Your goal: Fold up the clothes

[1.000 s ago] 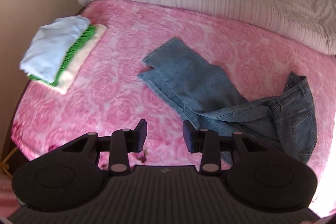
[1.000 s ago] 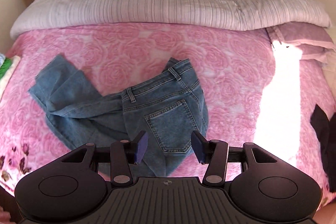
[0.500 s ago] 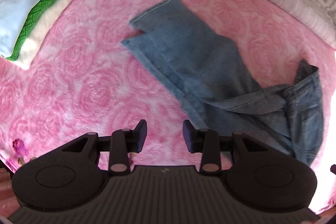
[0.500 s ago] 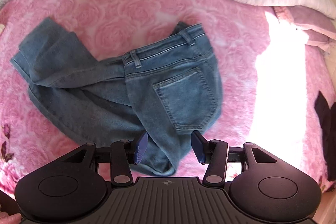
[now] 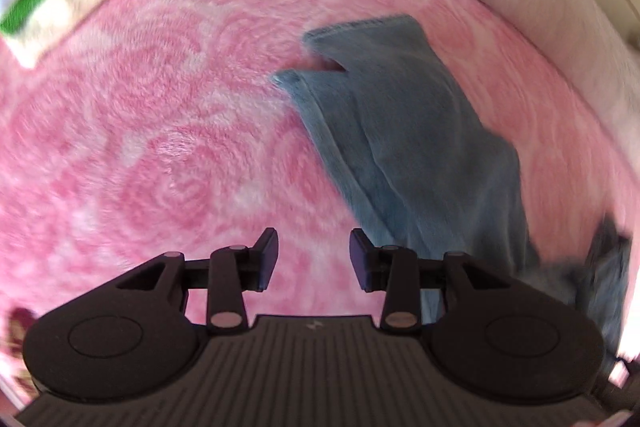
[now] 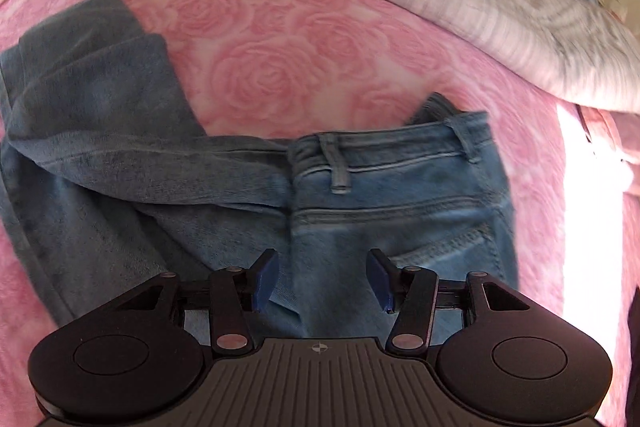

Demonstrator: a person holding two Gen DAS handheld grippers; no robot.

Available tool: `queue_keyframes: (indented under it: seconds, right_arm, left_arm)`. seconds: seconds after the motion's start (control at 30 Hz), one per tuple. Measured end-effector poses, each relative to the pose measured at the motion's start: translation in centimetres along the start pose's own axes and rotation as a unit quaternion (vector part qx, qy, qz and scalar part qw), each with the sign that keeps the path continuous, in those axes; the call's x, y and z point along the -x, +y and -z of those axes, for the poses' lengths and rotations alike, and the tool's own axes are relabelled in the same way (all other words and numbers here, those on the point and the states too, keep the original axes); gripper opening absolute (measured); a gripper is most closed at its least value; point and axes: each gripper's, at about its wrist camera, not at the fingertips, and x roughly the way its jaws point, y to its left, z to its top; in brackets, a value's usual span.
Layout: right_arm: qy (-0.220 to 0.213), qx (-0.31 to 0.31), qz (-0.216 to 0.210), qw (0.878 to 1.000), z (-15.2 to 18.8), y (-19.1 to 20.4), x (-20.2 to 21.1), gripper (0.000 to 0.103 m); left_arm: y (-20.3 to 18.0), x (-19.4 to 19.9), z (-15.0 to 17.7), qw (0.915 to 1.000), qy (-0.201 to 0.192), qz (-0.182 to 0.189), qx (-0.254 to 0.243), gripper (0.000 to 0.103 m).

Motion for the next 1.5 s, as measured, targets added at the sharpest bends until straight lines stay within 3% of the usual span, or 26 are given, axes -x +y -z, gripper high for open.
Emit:
queue_keyframes:
  seconds: [0.17, 0.3, 0.4, 0.47, 0.5, 0.57, 0.7, 0.77, 0.87, 1.0, 1.1, 1.2, 1.3, 1.33, 1.43, 1.5]
  right_arm:
    - [-0.009, 0.025, 0.02, 0.999, 0.7, 0.7, -1.7, 0.052]
    - [-0.019, 0.035, 0.028, 0.999, 1.1, 0.7, -2.6, 0.052]
    - [-0.039, 0.055, 0.037, 0.997, 1.2, 1.1, -3.3, 0.052]
    - [-0.048, 0.069, 0.041, 0.996, 1.2, 1.1, -3.8, 0.048]
    - [-0.05, 0.073, 0.042, 0.995, 1.2, 1.0, -3.9, 0.021]
    - [-0.056, 0.077, 0.042, 0.995, 1.2, 0.6, -4.2, 0.006]
    - [-0.1, -0.049, 0.019, 0.994, 1.3, -6.6, 0.4, 0.004]
    - [-0.121, -0.122, 0.018, 0.985, 1.6, -11.2, 3.4, 0.004]
    - [-0.127, -0.239, 0.047, 0.961, 4.5, -20.3, 8.6, 0.004]
    - [-0.081, -0.371, 0.108, 0.919, 12.0, -30.9, 14.0, 0.003]
    - [-0.008, -0.435, 0.105, 0.895, 18.4, -33.6, 14.1, 0.003]
    - [0.078, -0.461, 0.096, 0.879, 23.9, -32.5, 10.8, 0.003]
    - [0.11, -0.515, 0.074, 0.847, 26.9, -32.0, 8.9, 0.003]
    - [0.103, -0.519, 0.064, 0.846, 27.0, -32.1, 9.0, 0.003]
    - [0.07, -0.487, 0.054, 0.869, 26.3, -33.1, 10.6, 0.003]
    - [0.06, -0.489, 0.049, 0.869, 26.7, -33.9, 11.8, 0.003]
  left_arm:
    - [2.1, -3.3, -2.5, 0.9909, -0.02, 0.042, 0.126, 0.036]
    - [2.4, -6.0, -4.3, 0.9847, -0.032, 0.044, 0.165, 0.037]
    - [1.8, -7.3, -5.0, 0.9861, -0.045, 0.03, 0.157, 0.035]
    - [1.2, -7.6, -5.2, 0.9889, -0.055, 0.023, 0.136, 0.024]
    - [0.7, -7.6, -5.4, 0.9917, -0.055, 0.024, 0.114, 0.008]
    - [0.1, -7.0, -5.6, 0.9947, -0.056, 0.015, 0.084, 0.008]
    - [0.1, -2.6, -5.9, 0.9937, -0.102, 0.003, 0.046, 0.007]
    - [0.3, 0.1, -6.0, 0.9912, -0.13, -0.003, 0.022, 0.006]
    - [2.2, 4.8, -5.2, 0.9881, -0.152, -0.006, 0.019, 0.006]
    - [5.4, 10.1, -1.3, 0.9857, -0.164, -0.032, 0.017, 0.007]
    - [8.0, 10.9, 2.6, 0.9869, -0.147, -0.059, 0.033, 0.007]
    - [10.0, 9.5, 5.8, 0.9856, -0.106, -0.118, 0.06, 0.004]
    - [11.1, 9.1, 7.2, 0.9847, -0.096, -0.125, 0.076, 0.004]
    - [11.2, 9.4, 7.5, 0.9845, -0.1, -0.124, 0.074, 0.004]
    - [10.4, 11.4, 7.8, 0.9829, -0.143, -0.102, 0.055, 0.004]
    - [10.5, 12.0, 8.1, 0.9804, -0.158, -0.105, 0.052, 0.005]
